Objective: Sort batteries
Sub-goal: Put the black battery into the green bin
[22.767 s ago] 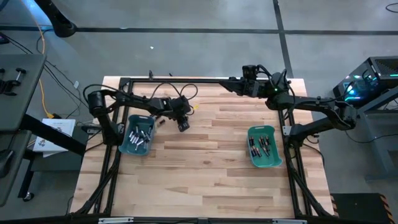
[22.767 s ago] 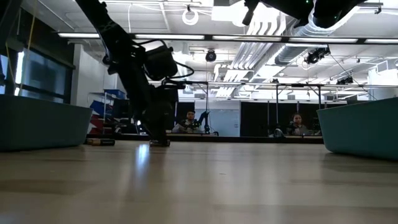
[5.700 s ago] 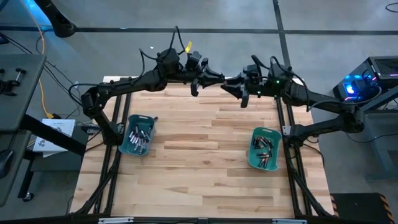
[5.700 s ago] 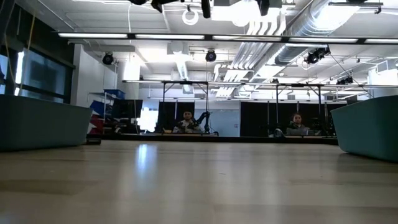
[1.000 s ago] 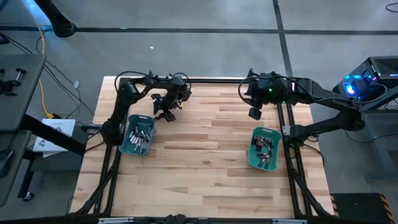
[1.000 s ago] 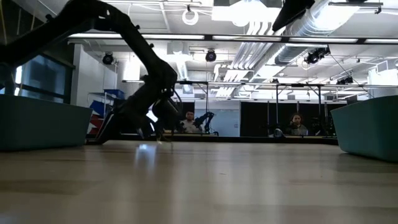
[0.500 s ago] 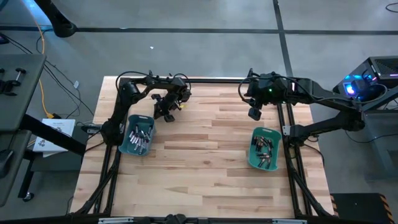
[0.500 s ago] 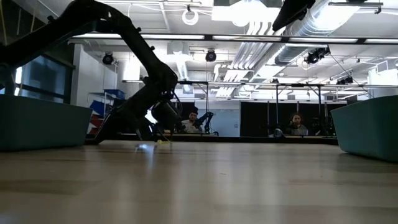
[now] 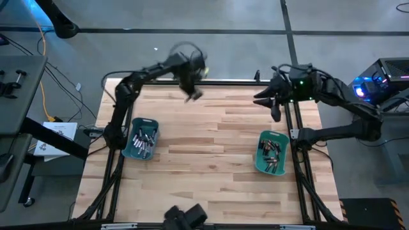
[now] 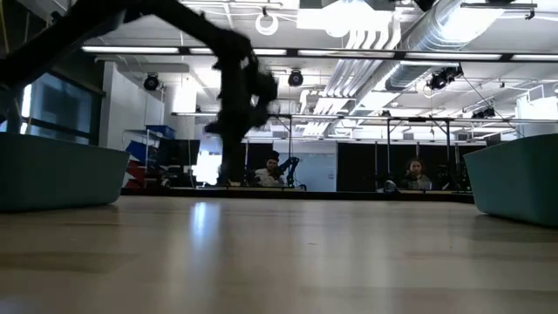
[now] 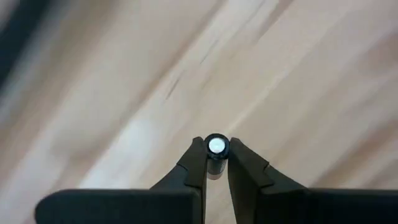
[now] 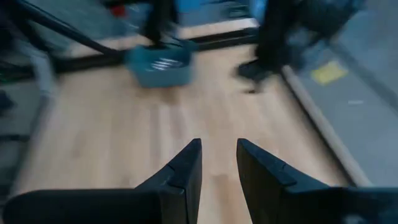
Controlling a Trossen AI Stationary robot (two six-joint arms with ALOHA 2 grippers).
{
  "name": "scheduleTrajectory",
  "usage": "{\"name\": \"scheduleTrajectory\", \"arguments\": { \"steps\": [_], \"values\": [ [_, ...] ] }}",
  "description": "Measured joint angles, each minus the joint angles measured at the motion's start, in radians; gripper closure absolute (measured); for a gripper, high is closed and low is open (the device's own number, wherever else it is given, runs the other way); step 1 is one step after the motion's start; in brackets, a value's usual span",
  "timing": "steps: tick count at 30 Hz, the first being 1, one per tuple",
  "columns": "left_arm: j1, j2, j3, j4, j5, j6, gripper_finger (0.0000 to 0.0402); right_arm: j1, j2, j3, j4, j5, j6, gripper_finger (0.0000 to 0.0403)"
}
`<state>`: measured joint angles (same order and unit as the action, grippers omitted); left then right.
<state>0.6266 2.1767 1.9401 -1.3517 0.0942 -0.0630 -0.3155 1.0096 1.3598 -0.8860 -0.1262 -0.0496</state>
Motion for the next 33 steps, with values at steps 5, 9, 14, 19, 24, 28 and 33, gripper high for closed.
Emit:
{"name": "scheduleTrajectory", "arguments": {
  "steps": [5,9,14,19,24,28,33],
  "values": [
    [-0.018,-0.148,0.111,0.313,0.211,-0.040,0.0374,-0.071,0.011,-0.074,0.099,-0.186,0.116,0.0308],
    [-0.057,-0.265,0.113,0.573,0.344,-0.008,0.0375,-0.094,0.013,-0.253,0.400,-0.281,0.240,0.0294],
    [-0.135,-0.367,0.113,0.836,0.403,0.024,0.0375,-0.097,0.055,-0.458,0.962,-0.277,0.421,0.0255],
    [-0.214,-0.411,0.113,1.039,0.402,0.022,0.0375,-0.083,0.134,-0.560,1.545,-0.203,0.470,0.0225],
    [-0.273,-0.417,0.113,1.200,0.394,0.002,0.0375,-0.041,0.185,-0.504,1.806,-0.086,0.331,0.0222],
    [-0.299,-0.416,0.113,1.258,0.382,-0.005,0.0375,-0.012,0.190,-0.414,1.744,0.003,0.188,0.0222],
    [-0.309,-0.417,0.113,1.268,0.347,0.003,0.0375,0.009,0.190,-0.311,1.654,-0.022,0.070,0.0222]
  ]
}}
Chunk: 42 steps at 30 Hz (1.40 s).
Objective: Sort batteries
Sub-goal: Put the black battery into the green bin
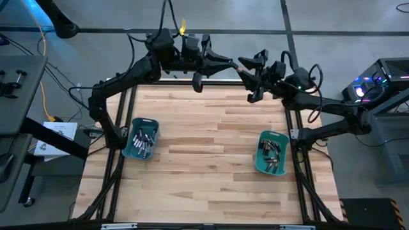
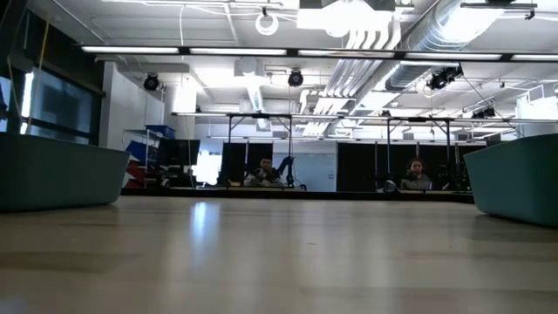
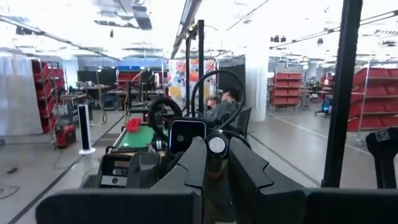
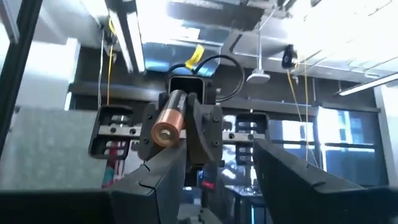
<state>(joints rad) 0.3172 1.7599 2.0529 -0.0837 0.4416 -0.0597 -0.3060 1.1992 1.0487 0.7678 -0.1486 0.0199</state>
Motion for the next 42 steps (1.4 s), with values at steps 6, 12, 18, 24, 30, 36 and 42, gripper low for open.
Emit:
{"name": "scheduleTrajectory", "arguments": {
  "steps": [6,12,18,24,30,36,42],
  "values": [
    [0.003,0.003,-0.001,0.000,-0.017,-0.006,0.0375,0.007,0.000,0.070,-0.157,-0.065,-0.030,0.0222],
    [0.004,0.002,-0.002,0.001,-0.010,-0.007,0.0375,0.007,-0.029,0.072,-0.193,-0.130,-0.065,0.0232],
    [0.006,0.002,-0.002,0.001,-0.015,-0.007,0.0375,0.005,-0.087,0.072,-0.260,-0.082,-0.126,0.0253],
    [0.015,0.002,-0.002,-0.002,-0.021,-0.007,0.0375,0.006,-0.083,0.073,-0.299,0.032,-0.133,0.0273],
    [0.023,0.002,-0.002,-0.001,-0.021,-0.016,0.0373,0.006,-0.078,0.073,-0.294,0.030,-0.133,0.0274],
    [0.023,0.002,-0.002,-0.002,-0.018,-0.018,0.0374,0.006,-0.073,0.073,-0.289,0.008,-0.130,0.0274],
    [0.023,0.002,-0.002,-0.002,-0.018,-0.018,0.0373,0.006,-0.058,0.073,-0.262,-0.013,-0.108,0.0274]
  ]
}}
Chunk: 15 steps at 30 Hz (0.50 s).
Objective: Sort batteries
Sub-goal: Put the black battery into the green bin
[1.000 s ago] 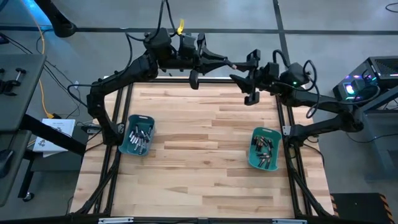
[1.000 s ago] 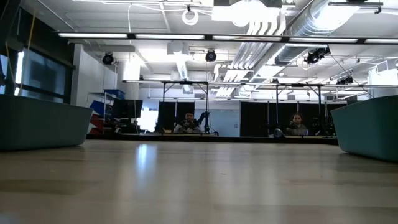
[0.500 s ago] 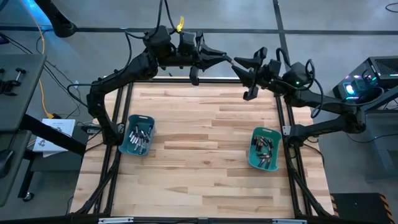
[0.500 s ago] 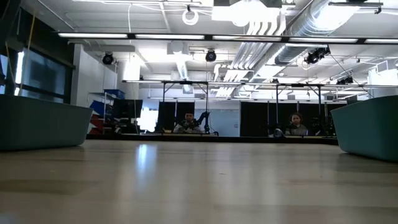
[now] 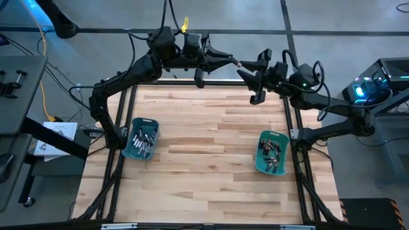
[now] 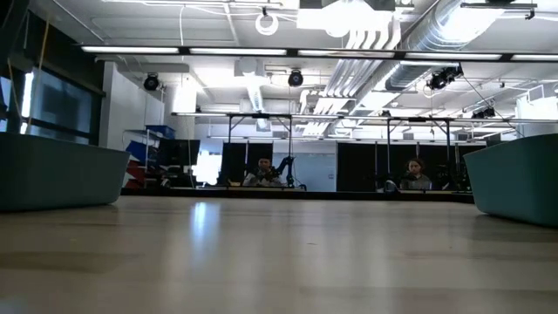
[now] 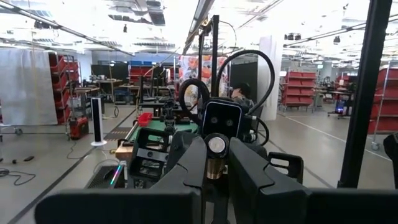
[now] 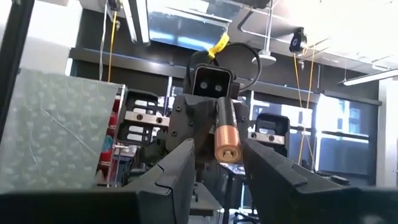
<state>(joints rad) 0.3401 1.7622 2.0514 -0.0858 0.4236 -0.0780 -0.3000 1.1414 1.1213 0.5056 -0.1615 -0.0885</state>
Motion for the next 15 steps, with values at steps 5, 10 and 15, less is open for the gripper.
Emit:
{"name": "scheduleTrajectory", "arguments": {
  "steps": [5,10,15],
  "values": [
    [0.000,0.000,0.000,-0.005,0.000,0.000,0.0373,0.000,0.019,0.000,0.039,-0.013,0.009,0.0278],
    [0.000,0.000,0.000,-0.015,0.000,-0.001,0.0373,0.000,0.019,0.000,0.044,-0.013,0.029,0.0312],
    [0.000,0.000,0.001,-0.022,0.000,-0.001,0.0373,0.000,0.020,0.000,0.034,-0.012,0.032,0.0365]
  ]
}}
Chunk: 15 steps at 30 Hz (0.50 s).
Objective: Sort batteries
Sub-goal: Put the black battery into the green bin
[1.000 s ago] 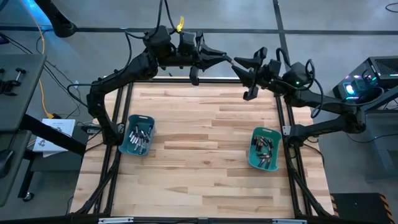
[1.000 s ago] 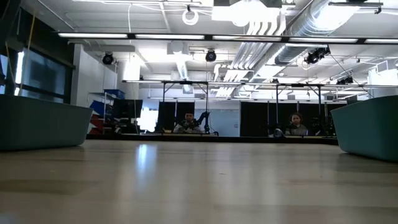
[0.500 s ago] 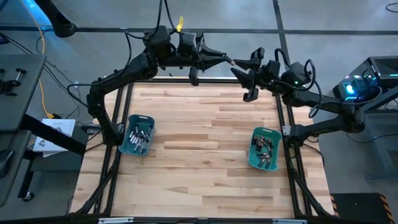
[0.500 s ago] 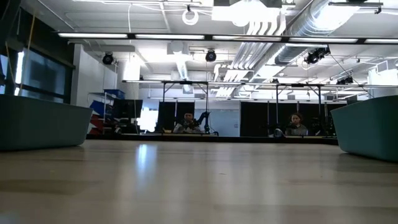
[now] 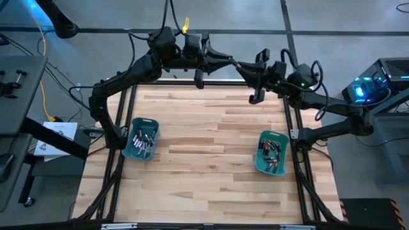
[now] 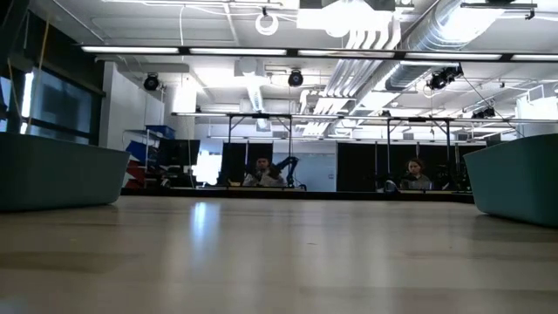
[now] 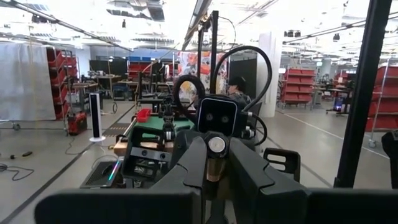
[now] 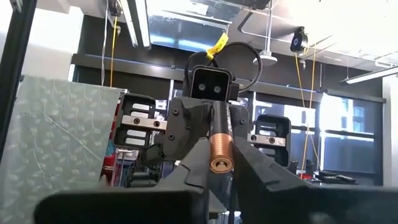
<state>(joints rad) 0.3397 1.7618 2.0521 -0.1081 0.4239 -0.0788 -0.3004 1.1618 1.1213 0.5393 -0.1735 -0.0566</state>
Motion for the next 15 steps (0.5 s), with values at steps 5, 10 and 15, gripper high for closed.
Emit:
{"name": "scheduleTrajectory", "arguments": {
  "steps": [5,10,15],
  "values": [
    [0.000,0.000,0.000,-0.005,0.000,0.000,0.0372,0.000,0.003,0.000,-0.022,0.000,0.022,0.0382],
    [0.000,0.000,0.000,-0.034,0.003,0.011,0.0352,0.000,-0.007,0.000,-0.055,0.001,0.078,0.0382],
    [0.025,-0.020,0.002,-0.231,0.008,0.091,0.0281,-0.019,-0.035,0.080,-0.394,0.002,0.148,0.0382]
  ]
}}
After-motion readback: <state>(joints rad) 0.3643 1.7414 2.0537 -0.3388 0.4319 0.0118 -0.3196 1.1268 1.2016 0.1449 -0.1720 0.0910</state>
